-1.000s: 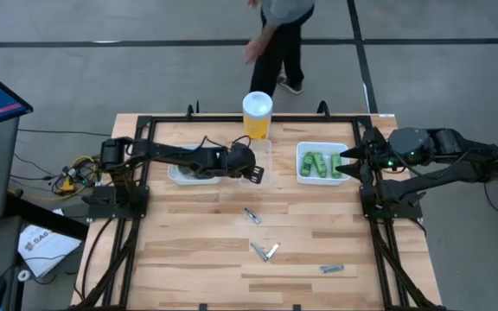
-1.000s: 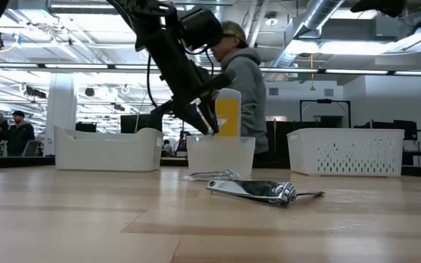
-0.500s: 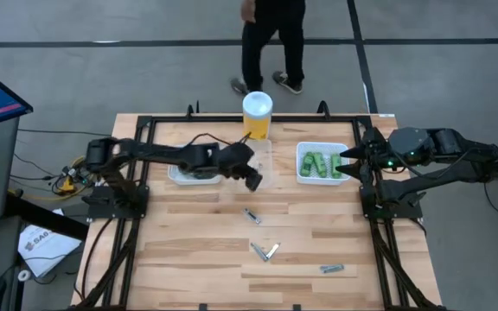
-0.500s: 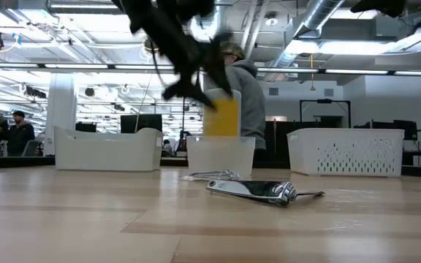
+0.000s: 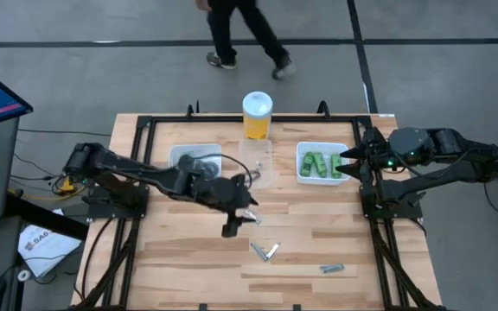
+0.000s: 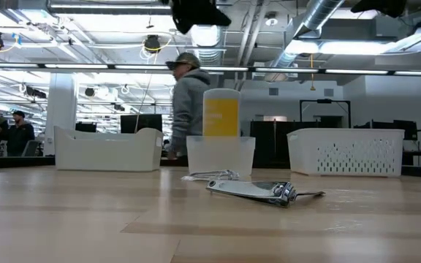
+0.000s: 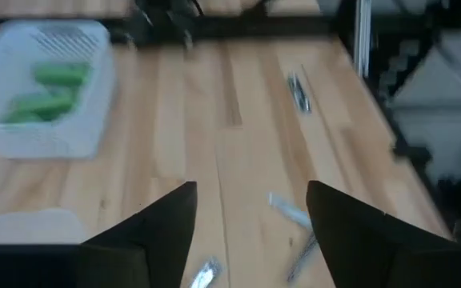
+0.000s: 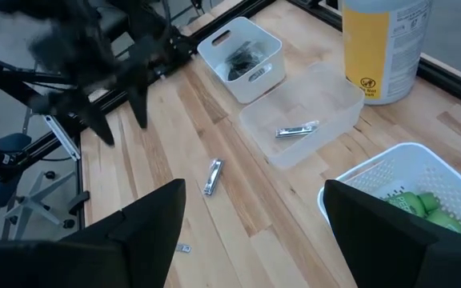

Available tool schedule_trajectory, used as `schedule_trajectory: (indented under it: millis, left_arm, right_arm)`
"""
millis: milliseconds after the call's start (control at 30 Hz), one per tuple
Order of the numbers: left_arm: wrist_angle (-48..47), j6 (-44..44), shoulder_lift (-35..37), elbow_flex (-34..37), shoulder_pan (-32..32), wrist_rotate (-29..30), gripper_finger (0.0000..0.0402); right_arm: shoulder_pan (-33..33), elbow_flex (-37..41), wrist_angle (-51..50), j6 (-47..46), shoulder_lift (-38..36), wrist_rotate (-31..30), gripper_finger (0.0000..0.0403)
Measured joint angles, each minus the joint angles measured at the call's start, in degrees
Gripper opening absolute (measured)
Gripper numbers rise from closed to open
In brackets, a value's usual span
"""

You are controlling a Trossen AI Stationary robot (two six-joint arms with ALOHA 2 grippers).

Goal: Pick & Place Travel size toiletries
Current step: Put the silver nail cutter into the transparent bin

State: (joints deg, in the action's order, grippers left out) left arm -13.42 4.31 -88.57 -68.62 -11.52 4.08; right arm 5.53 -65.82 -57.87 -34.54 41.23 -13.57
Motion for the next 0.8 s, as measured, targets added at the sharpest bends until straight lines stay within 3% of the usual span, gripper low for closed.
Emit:
schedule_trajectory:
  millis: [167,300,500,800]
  left_arm:
    - [1.03,-1.51,-5.75,0.09,0.13,-0.70,0.0249]
    - [2.24,-1.89,-11.09,0.09,2.54,-4.97,0.0248]
    - [3.77,-9.27,-17.00,0.10,4.12,-7.30,0.0235]
    - [6.48,-11.79,-20.09,3.27,4.74,-7.51,0.0232]
  right_arm:
    - [0.04,0.00,0.01,-0.30,0.34,0.01,0.0290]
    - [0.04,0.02,-0.04,-1.76,1.41,0.01,0.0290]
    - [0.04,0.04,-0.31,-2.98,2.57,0.21,0.0290]
    - [0.04,0.04,-0.34,-4.43,4.17,1.72,0.0290]
